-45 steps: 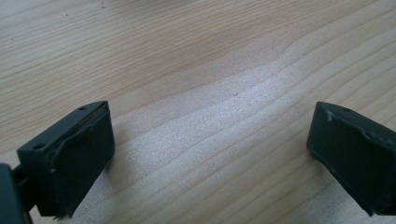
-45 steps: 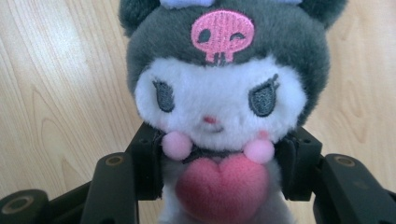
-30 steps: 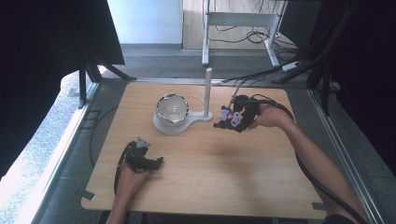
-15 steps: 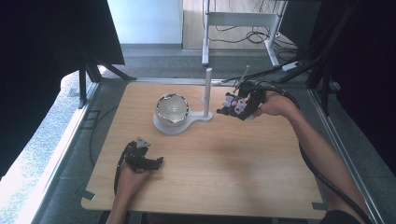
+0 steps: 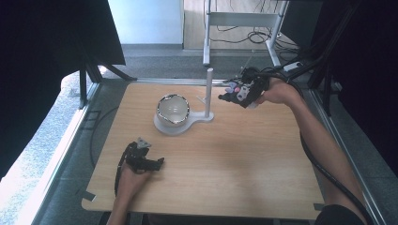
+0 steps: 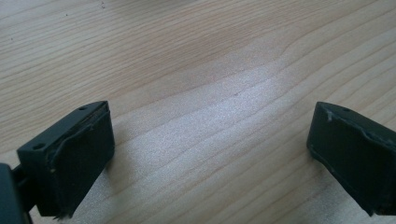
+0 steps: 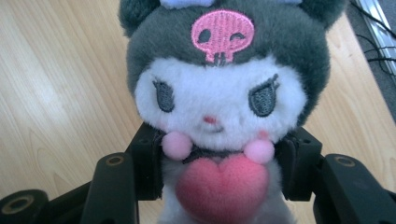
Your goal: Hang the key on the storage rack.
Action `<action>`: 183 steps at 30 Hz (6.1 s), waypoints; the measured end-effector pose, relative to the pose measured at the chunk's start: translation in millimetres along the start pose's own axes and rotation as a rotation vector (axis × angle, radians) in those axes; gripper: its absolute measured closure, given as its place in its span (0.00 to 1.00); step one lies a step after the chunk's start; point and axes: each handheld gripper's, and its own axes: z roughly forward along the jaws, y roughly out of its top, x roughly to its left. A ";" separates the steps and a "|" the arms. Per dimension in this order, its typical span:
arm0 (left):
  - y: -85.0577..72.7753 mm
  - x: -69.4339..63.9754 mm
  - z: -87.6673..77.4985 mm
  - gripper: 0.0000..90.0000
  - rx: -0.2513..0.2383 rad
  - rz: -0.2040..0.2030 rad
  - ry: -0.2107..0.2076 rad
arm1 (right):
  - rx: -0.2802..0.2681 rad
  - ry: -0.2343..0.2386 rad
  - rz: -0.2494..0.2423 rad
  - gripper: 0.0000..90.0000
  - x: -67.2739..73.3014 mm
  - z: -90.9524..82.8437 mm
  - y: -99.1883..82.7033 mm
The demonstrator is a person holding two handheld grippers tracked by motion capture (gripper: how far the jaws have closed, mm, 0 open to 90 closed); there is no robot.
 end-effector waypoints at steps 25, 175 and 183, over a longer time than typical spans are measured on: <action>0.0 0.1 0.0 0.01 0.000 0.000 -0.001 | -0.032 -0.040 0.020 0.49 -15.2 -13.6 39.9; -0.1 -0.1 0.2 0.01 -0.003 -0.001 0.002 | -0.241 -0.139 0.102 0.01 78.8 55.5 -179.1; -0.1 0.0 0.2 0.01 -0.003 -0.001 0.002 | -0.302 -0.155 0.133 0.01 89.9 75.0 -192.7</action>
